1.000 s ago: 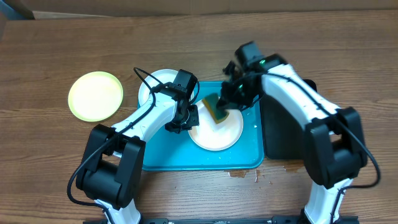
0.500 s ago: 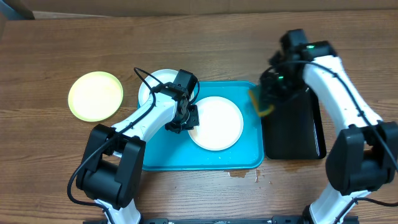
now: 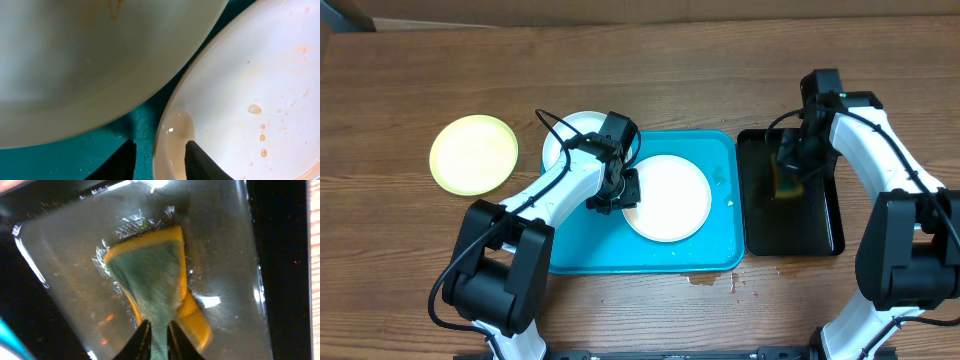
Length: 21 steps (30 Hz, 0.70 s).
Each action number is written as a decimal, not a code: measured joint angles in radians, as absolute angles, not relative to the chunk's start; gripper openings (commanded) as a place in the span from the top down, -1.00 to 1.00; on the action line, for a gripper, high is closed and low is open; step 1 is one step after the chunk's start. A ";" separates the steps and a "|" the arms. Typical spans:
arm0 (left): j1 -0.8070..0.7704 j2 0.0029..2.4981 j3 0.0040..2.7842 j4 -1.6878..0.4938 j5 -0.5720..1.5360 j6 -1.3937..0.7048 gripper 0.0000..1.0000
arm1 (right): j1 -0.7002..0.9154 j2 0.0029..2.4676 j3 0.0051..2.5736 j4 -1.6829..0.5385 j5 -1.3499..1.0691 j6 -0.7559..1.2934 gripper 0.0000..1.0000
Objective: Clean dirty plates on tray and stack at the side
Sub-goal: 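Return the sponge to the black tray and raise the right arm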
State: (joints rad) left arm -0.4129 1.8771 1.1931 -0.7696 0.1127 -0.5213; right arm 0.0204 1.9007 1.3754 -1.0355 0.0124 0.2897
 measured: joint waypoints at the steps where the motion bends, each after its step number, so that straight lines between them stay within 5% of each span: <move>1: -0.413 1.877 1.193 -0.771 0.113 -0.521 0.29 | 0.020 1.901 1.370 -1.029 0.015 0.289 0.44; 6: -0.417 1.877 1.193 -0.771 0.116 -0.521 0.13 | 0.019 1.901 1.370 -0.994 0.029 0.292 -0.57; 14: -0.432 1.877 1.193 -0.775 0.117 -0.521 0.01 | -0.033 1.901 1.502 -1.146 0.023 0.284 -0.68; 15: -0.434 1.877 1.193 -0.774 0.118 -0.521 0.06 | -0.056 1.901 1.552 -1.161 0.022 0.284 -0.72; 16: -0.435 1.877 1.193 -0.774 0.118 -0.522 0.11 | -0.066 1.901 1.570 -1.164 0.022 0.284 -1.00; 21: -0.459 1.877 1.193 -0.761 0.120 -0.523 0.46 | -0.171 1.899 1.633 -1.182 0.007 0.288 -1.00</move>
